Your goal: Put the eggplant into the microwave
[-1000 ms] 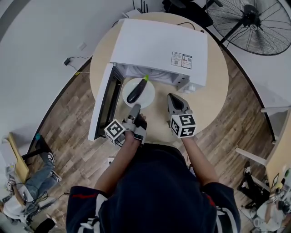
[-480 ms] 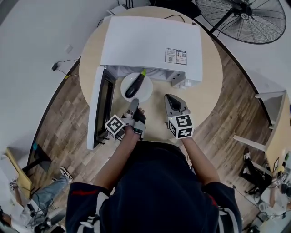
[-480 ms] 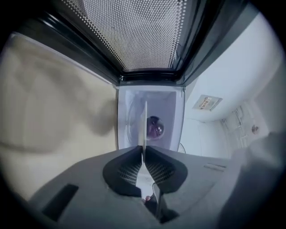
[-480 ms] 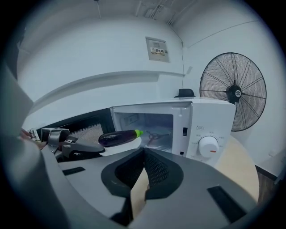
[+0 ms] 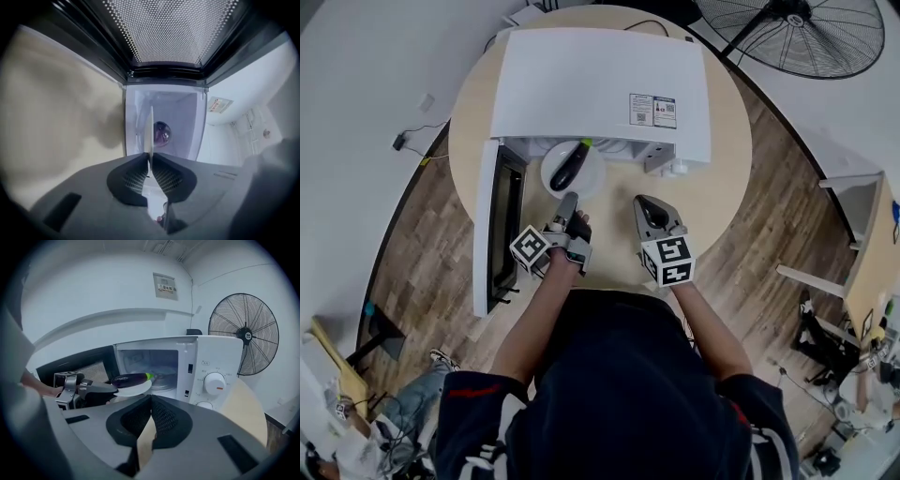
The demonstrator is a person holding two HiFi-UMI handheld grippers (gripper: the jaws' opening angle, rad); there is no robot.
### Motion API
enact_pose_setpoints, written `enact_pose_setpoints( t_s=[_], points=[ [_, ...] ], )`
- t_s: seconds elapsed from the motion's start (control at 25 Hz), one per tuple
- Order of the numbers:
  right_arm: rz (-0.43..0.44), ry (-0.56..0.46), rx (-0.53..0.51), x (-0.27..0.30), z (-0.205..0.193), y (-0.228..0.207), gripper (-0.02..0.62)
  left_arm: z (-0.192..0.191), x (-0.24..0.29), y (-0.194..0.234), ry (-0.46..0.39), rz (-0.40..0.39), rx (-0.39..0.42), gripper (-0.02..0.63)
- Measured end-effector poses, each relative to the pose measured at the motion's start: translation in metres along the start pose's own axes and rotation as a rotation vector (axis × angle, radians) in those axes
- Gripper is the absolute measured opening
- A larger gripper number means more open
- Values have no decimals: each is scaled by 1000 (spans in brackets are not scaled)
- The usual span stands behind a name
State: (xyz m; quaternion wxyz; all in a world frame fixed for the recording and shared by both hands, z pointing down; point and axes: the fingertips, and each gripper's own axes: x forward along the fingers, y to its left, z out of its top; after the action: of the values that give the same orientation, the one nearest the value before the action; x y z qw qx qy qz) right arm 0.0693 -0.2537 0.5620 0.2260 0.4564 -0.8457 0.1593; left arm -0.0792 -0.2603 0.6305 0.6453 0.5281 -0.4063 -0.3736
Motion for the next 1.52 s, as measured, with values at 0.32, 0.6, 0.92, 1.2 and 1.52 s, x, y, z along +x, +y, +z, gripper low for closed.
enact_pose_setpoints(
  t_s=[0.32, 0.6, 0.92, 1.2, 1.52],
  points=[
    [-4, 19, 9, 3, -8, -2, 12, 6, 14, 11, 0, 17, -5, 28],
    [-8, 29, 14, 6, -10, -4, 12, 9, 20, 21, 5, 43, -9, 28],
    [-17, 35, 18, 6, -10, -6, 12, 14, 29, 26, 11, 54, -26, 26],
    [-26, 43, 20, 8, -11, -10, 12, 19, 45, 30, 12, 60, -14, 25],
    [-37, 63, 29, 9, -19, -14, 12, 26, 68, 28, 6, 58, -14, 25]
  ],
)
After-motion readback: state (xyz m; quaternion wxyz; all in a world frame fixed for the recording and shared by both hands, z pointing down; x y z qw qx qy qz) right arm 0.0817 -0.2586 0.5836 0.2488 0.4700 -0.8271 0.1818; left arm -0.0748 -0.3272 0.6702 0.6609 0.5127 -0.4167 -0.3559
